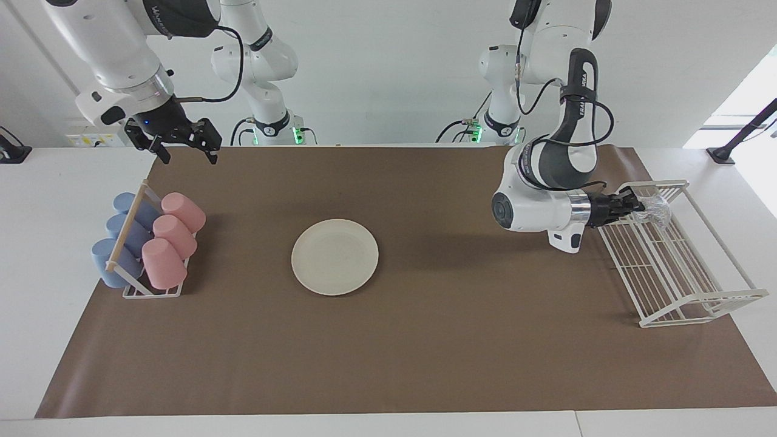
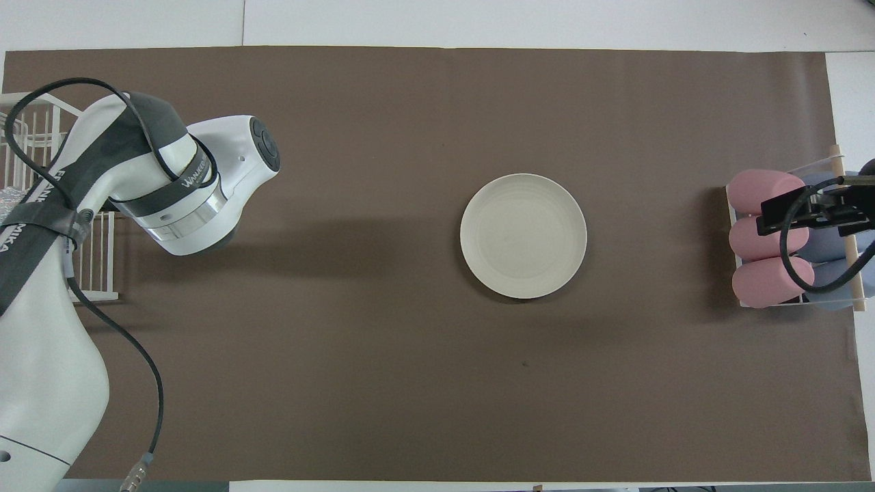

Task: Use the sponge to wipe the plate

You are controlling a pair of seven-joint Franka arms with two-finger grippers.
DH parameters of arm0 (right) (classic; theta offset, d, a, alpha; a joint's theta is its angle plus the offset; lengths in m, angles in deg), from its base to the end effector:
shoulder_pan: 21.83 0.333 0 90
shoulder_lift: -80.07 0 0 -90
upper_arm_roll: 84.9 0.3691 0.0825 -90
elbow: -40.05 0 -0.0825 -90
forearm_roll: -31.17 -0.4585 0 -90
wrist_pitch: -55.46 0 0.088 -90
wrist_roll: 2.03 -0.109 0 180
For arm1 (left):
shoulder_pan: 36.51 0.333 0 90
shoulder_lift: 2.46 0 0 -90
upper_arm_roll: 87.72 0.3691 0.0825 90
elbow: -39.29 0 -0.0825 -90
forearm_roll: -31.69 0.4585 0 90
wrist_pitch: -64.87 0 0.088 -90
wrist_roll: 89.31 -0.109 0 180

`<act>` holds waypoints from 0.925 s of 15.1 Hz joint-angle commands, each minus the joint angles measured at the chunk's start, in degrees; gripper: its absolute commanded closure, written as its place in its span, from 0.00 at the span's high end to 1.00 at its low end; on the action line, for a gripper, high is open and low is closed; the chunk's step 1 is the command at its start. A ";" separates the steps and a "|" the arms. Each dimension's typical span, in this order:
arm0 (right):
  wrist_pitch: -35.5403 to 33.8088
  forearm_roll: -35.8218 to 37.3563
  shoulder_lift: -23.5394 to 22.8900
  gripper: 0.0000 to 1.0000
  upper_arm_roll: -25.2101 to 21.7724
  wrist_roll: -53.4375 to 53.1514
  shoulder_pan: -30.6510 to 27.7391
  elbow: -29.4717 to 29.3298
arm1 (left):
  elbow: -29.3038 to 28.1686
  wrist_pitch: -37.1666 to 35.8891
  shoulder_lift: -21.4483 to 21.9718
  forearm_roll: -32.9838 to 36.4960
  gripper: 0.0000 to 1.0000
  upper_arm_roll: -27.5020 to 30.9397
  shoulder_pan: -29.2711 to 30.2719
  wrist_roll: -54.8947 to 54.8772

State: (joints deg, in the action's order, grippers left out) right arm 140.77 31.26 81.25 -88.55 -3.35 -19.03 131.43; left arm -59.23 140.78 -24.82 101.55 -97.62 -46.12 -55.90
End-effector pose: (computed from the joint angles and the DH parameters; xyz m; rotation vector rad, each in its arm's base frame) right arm 0.6120 -0.0097 0.6685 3.1376 -0.0594 -0.1341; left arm 0.6840 -0.1011 0.4063 -1.7964 -0.0169 0.0897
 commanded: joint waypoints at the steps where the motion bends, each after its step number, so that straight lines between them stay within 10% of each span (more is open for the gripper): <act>1: -0.67 -0.97 0.05 1.00 -0.13 0.62 -0.25 -0.41 | -0.96 2.31 -0.84 1.24 0.00 -0.30 2.13 0.43; 14: -0.67 -0.97 0.05 1.00 -0.13 0.62 -0.25 -0.41 | -1.85 5.40 -0.76 -4.91 0.00 -0.48 3.02 4.30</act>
State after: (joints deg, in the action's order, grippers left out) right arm 140.77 31.26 81.25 -88.55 -3.35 -19.03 131.43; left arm -60.85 145.00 -25.93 97.57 -98.03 -43.49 -52.42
